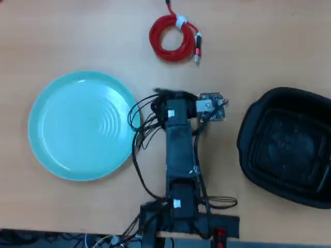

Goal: Put a black charging cable in a black bowl and put a red charging cable in a green bowl

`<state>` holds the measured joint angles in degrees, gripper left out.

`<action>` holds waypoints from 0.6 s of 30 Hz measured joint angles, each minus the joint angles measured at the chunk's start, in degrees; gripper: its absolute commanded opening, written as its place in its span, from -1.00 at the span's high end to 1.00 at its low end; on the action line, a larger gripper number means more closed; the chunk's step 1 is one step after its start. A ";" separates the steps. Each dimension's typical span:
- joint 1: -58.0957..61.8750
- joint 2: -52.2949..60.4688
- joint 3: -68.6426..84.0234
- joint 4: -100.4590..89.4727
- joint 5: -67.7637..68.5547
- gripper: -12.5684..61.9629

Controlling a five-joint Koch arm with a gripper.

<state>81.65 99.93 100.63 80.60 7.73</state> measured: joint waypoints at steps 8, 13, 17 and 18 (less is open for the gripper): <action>3.16 0.00 -9.14 17.58 0.09 0.82; 4.13 0.00 -14.15 16.88 -1.76 0.82; 4.66 0.18 -14.85 8.26 -2.20 0.82; 4.66 0.35 -14.85 5.27 -2.64 0.82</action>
<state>86.31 100.28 85.78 85.87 5.10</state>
